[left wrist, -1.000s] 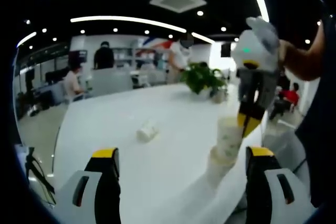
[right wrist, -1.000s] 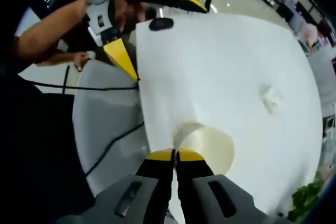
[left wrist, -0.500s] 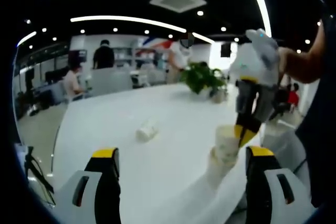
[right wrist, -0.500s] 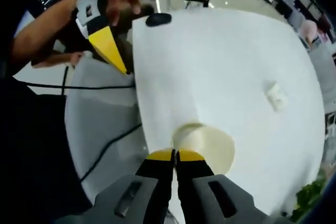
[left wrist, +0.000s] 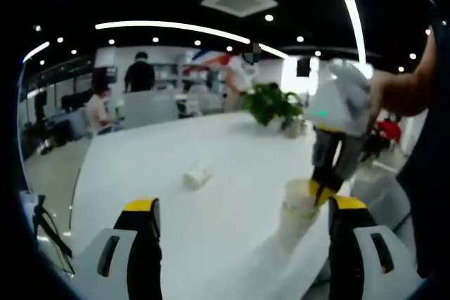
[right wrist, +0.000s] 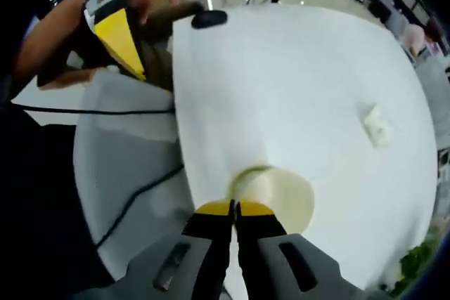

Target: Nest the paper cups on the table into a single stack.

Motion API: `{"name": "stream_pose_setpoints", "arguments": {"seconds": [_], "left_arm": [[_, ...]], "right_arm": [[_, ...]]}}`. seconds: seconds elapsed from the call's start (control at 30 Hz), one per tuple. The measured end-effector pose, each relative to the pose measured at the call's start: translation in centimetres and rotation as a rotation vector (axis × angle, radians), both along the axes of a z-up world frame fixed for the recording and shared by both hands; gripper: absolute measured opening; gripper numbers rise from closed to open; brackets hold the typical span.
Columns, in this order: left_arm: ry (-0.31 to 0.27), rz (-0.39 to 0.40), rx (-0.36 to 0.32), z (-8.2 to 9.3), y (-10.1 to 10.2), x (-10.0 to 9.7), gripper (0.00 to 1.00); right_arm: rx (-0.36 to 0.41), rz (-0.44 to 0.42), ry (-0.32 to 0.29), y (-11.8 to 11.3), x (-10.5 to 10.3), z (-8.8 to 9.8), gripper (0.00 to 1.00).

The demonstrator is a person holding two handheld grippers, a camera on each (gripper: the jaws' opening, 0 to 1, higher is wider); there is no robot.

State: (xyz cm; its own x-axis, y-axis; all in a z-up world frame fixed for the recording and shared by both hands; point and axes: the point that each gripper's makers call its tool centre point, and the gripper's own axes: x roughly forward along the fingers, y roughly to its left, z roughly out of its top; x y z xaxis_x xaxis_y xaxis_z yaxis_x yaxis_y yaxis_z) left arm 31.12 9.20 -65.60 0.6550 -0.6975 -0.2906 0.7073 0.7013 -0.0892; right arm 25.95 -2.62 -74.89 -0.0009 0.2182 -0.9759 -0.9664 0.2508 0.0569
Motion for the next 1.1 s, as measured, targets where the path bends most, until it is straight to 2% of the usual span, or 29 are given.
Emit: {"name": "stream_pose_setpoints", "arguments": {"seconds": [0.17, 0.43, 0.7, 0.87, 0.97, 1.07, 1.1], "left_arm": [[0.002, 0.0, 0.001, -0.1, 0.0, -0.1, 0.97], [0.0, -0.001, 0.002, -0.1, -0.2, -0.1, 0.97], [-0.002, -0.009, 0.001, -0.1, -0.6, -0.1, 0.97], [0.001, -0.01, 0.006, -0.2, -0.5, -0.2, 0.96], [0.002, -0.009, 0.006, -0.2, -0.5, -0.3, 0.96], [0.001, -0.007, 0.01, -0.2, -0.6, -0.3, 0.96], [0.002, -0.008, 0.009, -0.2, -0.6, -0.3, 0.96]], "right_arm": [[-0.005, 0.006, -0.008, -0.2, -0.1, -0.5, 0.0], [-0.037, 0.031, -0.08, -0.7, 0.8, -1.1, 0.0], [-0.021, 0.014, -0.069, -0.9, 0.8, -1.7, 0.0], [-0.004, 0.02, -0.08, -1.1, 1.0, -1.4, 0.0], [0.016, 0.033, -0.109, -1.2, 1.6, -1.2, 0.08], [0.023, 0.032, -0.089, -1.5, 1.5, -1.2, 0.12], [0.042, 0.04, -0.091, -1.5, 1.6, -1.1, 0.16]]}}
